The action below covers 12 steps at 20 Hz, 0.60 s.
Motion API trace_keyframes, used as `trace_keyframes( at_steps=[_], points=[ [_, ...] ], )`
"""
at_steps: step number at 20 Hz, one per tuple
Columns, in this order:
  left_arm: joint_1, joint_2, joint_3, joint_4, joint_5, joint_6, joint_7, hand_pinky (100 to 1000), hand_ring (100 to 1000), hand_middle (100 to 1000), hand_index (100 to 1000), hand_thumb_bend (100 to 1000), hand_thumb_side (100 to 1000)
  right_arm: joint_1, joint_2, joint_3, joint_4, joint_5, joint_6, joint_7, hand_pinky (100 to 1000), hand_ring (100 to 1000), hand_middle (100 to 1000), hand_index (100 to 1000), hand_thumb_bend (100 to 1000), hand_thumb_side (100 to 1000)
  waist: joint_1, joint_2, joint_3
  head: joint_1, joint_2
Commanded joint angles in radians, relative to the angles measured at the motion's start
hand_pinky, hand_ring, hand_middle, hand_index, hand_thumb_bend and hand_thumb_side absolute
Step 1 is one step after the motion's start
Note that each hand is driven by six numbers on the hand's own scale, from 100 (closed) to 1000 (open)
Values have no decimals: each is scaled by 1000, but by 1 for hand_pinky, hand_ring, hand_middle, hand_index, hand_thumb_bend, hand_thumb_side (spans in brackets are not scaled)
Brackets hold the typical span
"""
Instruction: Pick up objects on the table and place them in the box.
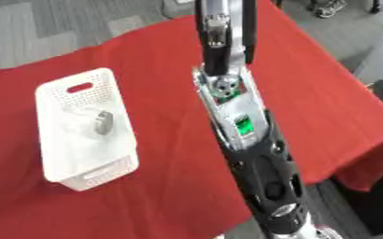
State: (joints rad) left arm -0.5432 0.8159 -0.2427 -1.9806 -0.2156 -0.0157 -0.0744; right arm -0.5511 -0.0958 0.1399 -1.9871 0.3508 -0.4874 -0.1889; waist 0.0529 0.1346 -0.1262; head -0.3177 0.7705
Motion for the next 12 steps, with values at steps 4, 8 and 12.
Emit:
trace_keyframes(
  at_steps=[4, 8, 12],
  points=[
    [95, 16, 101, -19, -32, -16, 171, 850, 738, 886, 859, 246, 689, 13, -32, -14, -13, 6, 15, -4, 332, 454, 533, 642, 100, 1000, -7, -30, 31, -23, -1],
    [192, -68, 117, -19, -30, -33, 402, 799, 704, 869, 854, 250, 685, 23, -40, -21, -13, 11, 22, -10, 332, 453, 533, 641, 100, 1000, -16, -40, 53, -53, -1],
    [232, -154, 102, -19, -22, -126, 578, 792, 706, 863, 851, 276, 662, 28, -52, -23, -13, 11, 30, -11, 333, 453, 533, 641, 100, 1000, -34, -42, 81, -85, -6]
  ],
)
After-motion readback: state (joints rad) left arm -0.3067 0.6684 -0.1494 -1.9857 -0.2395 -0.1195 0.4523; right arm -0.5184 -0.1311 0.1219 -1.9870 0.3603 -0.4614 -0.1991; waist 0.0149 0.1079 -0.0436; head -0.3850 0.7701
